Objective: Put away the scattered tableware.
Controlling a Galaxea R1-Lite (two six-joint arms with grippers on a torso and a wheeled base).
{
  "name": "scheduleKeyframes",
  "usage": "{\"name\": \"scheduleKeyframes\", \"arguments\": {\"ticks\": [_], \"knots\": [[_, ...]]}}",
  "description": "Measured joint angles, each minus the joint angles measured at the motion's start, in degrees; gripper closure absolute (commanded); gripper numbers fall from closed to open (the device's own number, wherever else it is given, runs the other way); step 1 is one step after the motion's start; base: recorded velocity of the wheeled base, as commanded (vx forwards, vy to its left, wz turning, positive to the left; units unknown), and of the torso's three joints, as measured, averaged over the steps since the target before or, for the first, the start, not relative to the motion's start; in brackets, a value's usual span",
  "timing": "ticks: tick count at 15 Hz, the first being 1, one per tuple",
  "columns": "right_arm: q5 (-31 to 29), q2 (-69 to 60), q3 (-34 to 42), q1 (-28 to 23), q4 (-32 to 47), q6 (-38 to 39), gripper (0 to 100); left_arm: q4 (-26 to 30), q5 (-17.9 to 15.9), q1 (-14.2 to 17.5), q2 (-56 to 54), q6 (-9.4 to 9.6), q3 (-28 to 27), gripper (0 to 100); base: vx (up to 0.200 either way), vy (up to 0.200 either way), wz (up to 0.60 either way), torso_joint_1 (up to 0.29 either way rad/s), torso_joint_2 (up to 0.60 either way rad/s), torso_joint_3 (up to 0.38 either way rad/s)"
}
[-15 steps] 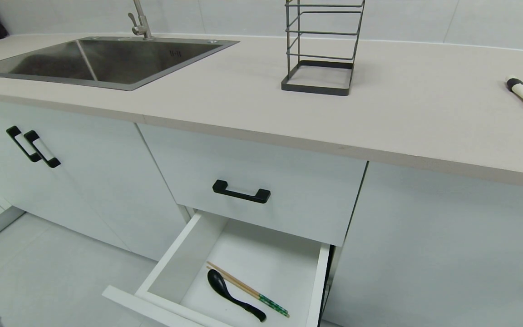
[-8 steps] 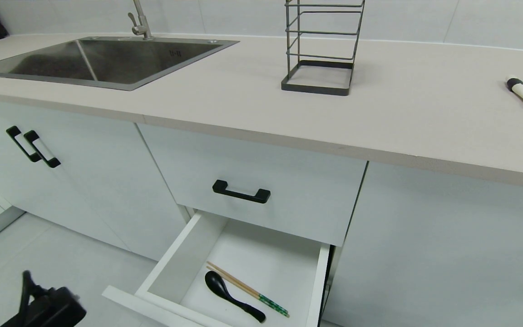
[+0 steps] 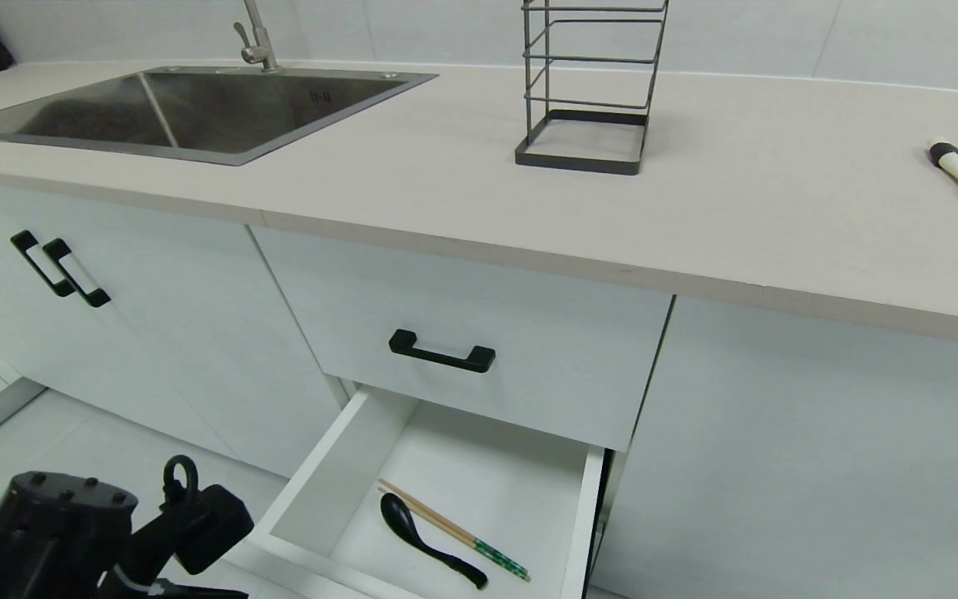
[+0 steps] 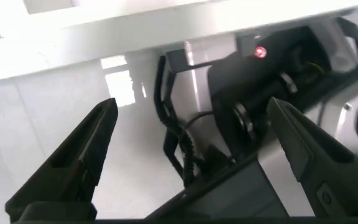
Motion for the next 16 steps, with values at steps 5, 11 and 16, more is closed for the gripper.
{"name": "scheduleKeyframes", "arguments": {"ticks": [5,11,16], "knots": [[0.0,0.0,0.0,0.0,0.0,0.1,0,-1.1,0.3,-0.1,2.6,-0.24,0.0,0,0.000,0.000,0.00,0.000,0.00,0.000],[0.0,0.0,0.0,0.0,0.0,0.2,0,-4.2,0.7,-0.1,4.9,-0.22,-0.4,0,0.000,0.000,0.00,0.000,0.00,0.000],[-0.1,0.0,0.0,0.0,0.0,0.2,0,-9.3,0.9,-0.1,7.4,-0.26,-0.6,0,0.000,0.000,0.00,0.000,0.00,0.000]]}}
